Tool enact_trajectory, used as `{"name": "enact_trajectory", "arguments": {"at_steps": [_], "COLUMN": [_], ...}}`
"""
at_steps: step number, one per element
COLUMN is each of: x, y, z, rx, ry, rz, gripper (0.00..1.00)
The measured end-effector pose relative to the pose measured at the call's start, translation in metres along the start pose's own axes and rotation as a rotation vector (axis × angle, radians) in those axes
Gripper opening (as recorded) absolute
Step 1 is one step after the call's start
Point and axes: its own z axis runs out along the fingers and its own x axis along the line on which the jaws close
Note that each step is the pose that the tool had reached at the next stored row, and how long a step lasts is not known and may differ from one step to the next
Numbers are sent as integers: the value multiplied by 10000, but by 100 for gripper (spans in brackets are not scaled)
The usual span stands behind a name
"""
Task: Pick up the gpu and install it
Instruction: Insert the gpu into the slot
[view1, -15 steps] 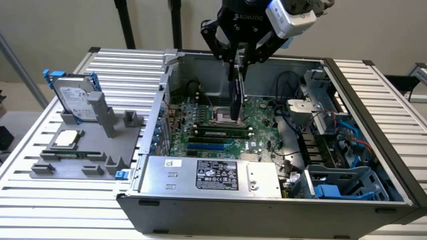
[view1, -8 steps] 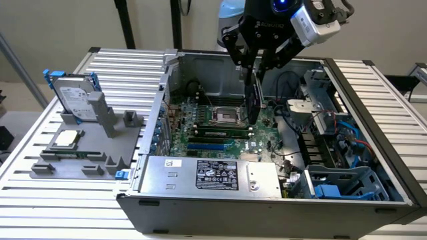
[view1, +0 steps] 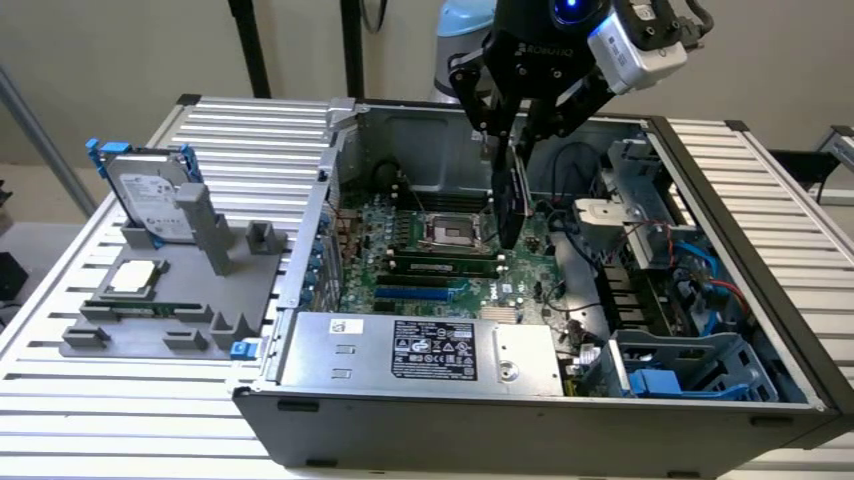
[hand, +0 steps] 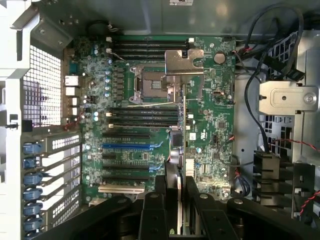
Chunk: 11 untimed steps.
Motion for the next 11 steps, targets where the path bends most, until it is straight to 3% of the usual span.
{"name": "enact_trajectory", "arguments": {"at_steps": [11], "x": [0], "y": [0], "z": [2], "rx": [-9], "ry": [-4], "rz": [-140], "gripper": [27]}}
